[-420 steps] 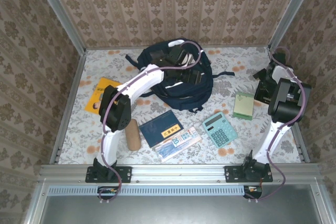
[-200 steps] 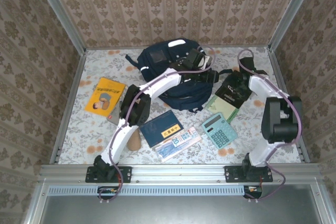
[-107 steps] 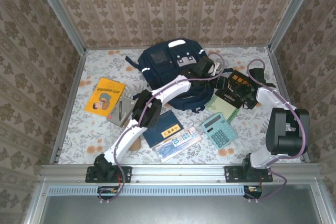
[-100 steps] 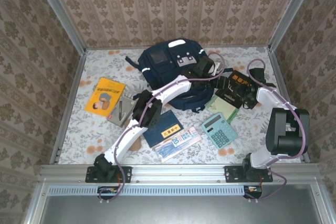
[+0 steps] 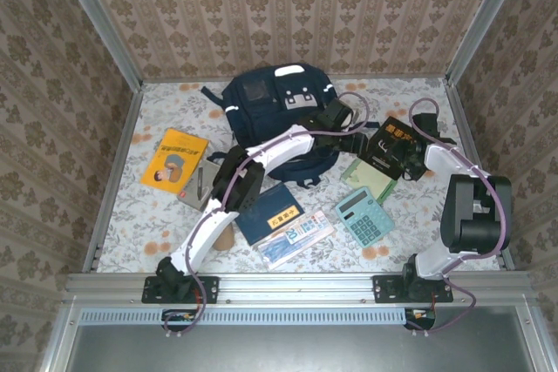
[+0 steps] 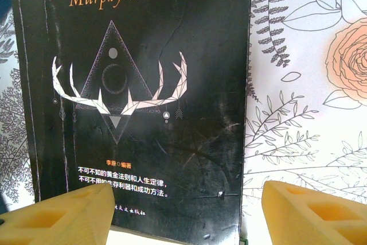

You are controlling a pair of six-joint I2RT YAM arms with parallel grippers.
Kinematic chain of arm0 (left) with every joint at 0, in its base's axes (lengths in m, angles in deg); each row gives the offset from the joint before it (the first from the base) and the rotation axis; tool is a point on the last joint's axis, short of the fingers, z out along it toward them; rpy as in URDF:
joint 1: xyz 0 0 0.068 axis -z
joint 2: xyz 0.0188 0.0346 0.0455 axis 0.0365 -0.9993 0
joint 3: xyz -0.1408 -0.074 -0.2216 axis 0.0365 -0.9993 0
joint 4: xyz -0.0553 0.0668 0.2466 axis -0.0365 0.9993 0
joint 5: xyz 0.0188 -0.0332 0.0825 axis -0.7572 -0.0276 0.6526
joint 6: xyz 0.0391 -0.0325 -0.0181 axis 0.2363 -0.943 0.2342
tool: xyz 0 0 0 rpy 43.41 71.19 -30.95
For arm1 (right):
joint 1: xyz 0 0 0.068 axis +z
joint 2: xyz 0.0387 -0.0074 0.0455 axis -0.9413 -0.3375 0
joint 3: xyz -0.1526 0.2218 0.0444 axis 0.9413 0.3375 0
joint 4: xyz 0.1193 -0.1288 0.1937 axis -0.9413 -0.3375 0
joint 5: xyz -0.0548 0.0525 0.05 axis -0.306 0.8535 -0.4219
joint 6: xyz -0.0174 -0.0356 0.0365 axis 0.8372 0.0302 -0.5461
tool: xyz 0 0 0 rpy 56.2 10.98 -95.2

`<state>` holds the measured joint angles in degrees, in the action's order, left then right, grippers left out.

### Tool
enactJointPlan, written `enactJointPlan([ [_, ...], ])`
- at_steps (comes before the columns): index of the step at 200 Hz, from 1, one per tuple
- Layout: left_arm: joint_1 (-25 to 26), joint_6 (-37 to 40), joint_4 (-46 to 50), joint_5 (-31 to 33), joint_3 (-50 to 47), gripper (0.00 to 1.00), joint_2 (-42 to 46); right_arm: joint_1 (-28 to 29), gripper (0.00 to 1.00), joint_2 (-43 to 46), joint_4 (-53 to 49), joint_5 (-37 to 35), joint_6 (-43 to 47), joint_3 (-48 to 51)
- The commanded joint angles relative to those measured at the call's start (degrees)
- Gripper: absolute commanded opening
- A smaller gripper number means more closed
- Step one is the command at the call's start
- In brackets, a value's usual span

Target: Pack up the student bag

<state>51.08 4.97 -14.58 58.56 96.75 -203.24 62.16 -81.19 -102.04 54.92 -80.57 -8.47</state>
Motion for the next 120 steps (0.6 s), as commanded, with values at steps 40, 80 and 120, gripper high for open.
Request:
enactJointPlan([
  [40, 0.55, 4.06, 4.23, -4.23, 4.89, 0.75, 0.95, -0.40, 0.69, -0.91, 0.83, -0.27, 1.48, -0.81],
  [80, 1.61, 2.90, -0.21, -6.38, 7.79, 0.76, -2.09, -0.38, 0.68, 0.17, 2.07, -0.45, 1.15, -0.18],
  [120, 1.01, 0.56, 3.42, -9.23, 17.11, 0.76, -11.17, -1.77, 0.68, -1.69, 1.30, -1.93, 0.37, -1.50],
])
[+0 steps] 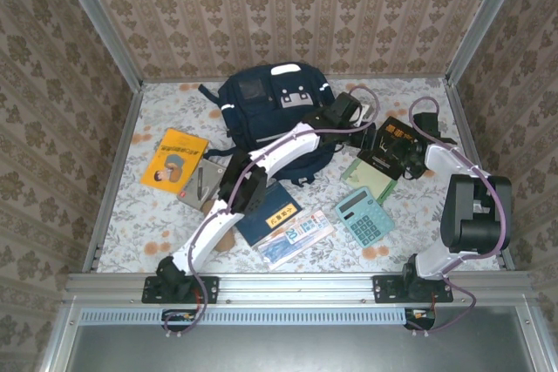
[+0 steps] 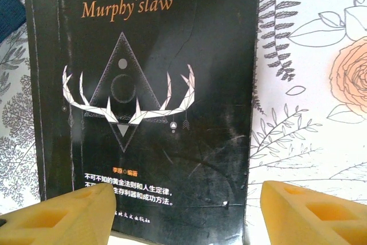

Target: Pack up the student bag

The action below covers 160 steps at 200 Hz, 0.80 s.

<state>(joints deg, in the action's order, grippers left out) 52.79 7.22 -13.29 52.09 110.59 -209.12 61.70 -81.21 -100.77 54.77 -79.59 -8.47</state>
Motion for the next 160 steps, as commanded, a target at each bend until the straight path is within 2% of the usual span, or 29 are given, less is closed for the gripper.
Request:
enactJointPlan([
  [1, -0.74, -1.76, 2.06, -2.85, 3.28, 0.76, -5.38, -1.38, 0.68, -1.75, 0.02, -1.79, -0.62, -1.59],
  [28, -0.77, -3.28, 1.71, -3.98, 3.04, 0.75, -7.21, -2.51, 0.69, -4.59, -0.73, -3.13, -0.28, -3.62],
  [53, -0.69, -3.19, 3.41, -4.95, 2.25, 0.74, -7.21, -2.93, 0.69, -8.81, -1.77, -0.93, 0.47, -6.62],
  [76, -0.58, -4.32, 3.71, -7.60, 1.88, 0.74, -7.19, -2.89, 0.67, -11.26, 0.15, 4.06, 0.85, -7.64],
  [118, 0.25, -5.21, 2.76, -14.44, 0.67, 0.68, -7.32, -2.37, 0.59, -15.70, 2.88, 15.90, 2.37, -9.53],
  [160, 0.37, -7.30, -0.27, -21.75, -0.02, 0.64, -6.16, -1.57, 0.58, -16.39, 4.34, 17.72, 2.13, -8.83],
])
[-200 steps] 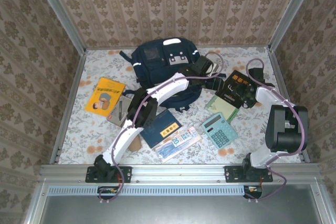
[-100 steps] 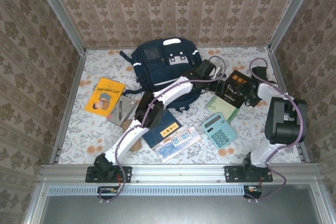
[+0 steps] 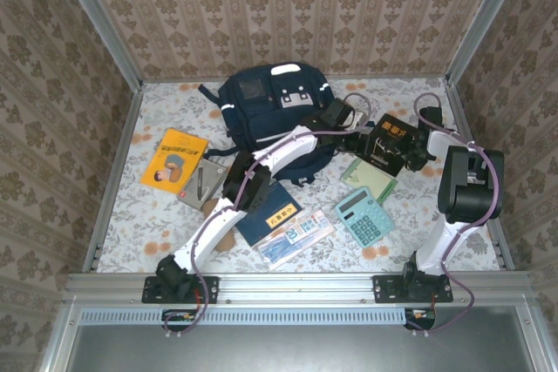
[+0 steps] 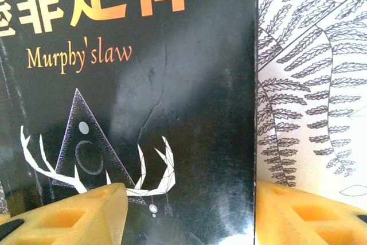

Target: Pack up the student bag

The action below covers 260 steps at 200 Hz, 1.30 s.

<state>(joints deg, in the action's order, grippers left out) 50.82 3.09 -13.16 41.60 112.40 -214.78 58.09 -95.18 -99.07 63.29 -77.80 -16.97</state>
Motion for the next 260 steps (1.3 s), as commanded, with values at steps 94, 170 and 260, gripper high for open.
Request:
enactJointPlan([
  [94, 0.01, -19.39, -24.34, -22.67, -8.18, 0.61, 3.77, 1.94, 0.58, -1.84, 2.79, 9.46, -0.08, 0.24],
  [170, 1.19, -2.27, -4.12, -17.01, -4.02, 0.54, 0.77, 1.94, 0.58, -1.76, 2.80, 9.54, -0.30, 0.14],
  [260, 0.67, -20.83, -30.05, -30.86, -8.90, 0.48, -0.19, 1.92, 0.58, -1.72, 2.61, 9.80, -0.58, -0.26],
])
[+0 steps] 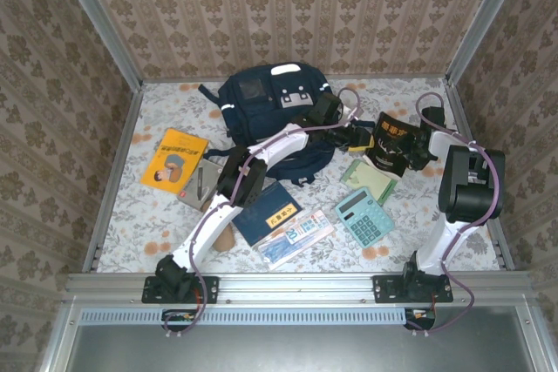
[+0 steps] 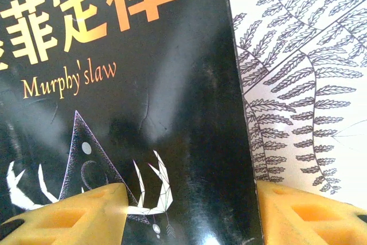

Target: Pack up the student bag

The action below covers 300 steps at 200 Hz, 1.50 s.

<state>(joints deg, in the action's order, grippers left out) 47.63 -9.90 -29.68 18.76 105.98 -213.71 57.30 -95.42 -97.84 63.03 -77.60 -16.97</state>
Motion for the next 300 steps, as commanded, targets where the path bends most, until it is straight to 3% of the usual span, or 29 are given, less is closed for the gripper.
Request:
enactJointPlan([
  [1, 3.81, -8.41, -14.09, -8.02, -2.60, 0.48, -1.25, 2.74, 0.58, -1.50, 1.38, 10.06, -0.77, -0.24],
  [14, 3.50, -9.62, -13.91, -6.66, -2.79, 0.53, -1.45, 2.73, 0.58, -1.43, 1.45, 9.97, -0.77, -0.21],
  [32, 3.65, 1.98, 3.72, 0.23, 1.71, 0.54, -1.36, 2.76, 0.57, -1.42, 1.48, 10.04, -0.79, -0.06],
  [44, 3.94, 7.44, 10.47, 4.70, 3.30, 0.57, -0.99, 2.72, 0.57, -1.41, 1.71, 10.15, -0.90, 0.05],
  [87, 4.93, 14.67, 19.02, 13.77, 3.76, 0.57, -0.24, 2.75, 0.57, -1.35, 1.79, 10.24, -1.03, 0.11],
  [111, 5.68, 14.67, 15.96, 9.58, 3.18, 0.54, -0.52, 2.76, 0.57, -1.36, 1.85, 10.54, -1.12, 0.08],
  [141, 5.66, 7.48, 6.12, 2.27, 1.66, 0.54, -0.80, 2.78, 0.57, -1.45, 2.41, 11.33, -1.29, 0.23],
  [154, 5.53, 4.35, 1.78, 0.01, 1.28, 0.54, -0.63, 2.86, 0.48, -1.35, 4.15, 13.63, -1.29, 0.84],
  [177, 4.92, -3.96, -9.67, -2.76, -1.86, 0.54, 0.39, 3.47, 0.41, -1.47, 7.04, 17.06, -1.99, 1.56],
  [219, 3.05, -21.55, -32.56, -4.03, -6.55, 0.55, 0.56, 3.89, 0.43, -2.02, 5.16, 16.30, -1.25, 0.75],
  [261, 2.93, -15.88, -27.70, -1.24, -9.16, 0.59, 2.15, 3.83, 0.43, -2.20, 5.46, 16.50, -1.51, 1.11],
  [278, 3.14, -11.24, -18.29, -0.67, -6.23, 0.58, 1.22, 3.83, 0.43, -2.04, 5.36, 16.37, -1.47, 0.99],
  [300, 4.30, 1.08, -3.42, 3.24, -3.35, 0.58, 1.50, 3.88, 0.43, -1.86, 5.35, 16.32, -1.58, 0.95],
])
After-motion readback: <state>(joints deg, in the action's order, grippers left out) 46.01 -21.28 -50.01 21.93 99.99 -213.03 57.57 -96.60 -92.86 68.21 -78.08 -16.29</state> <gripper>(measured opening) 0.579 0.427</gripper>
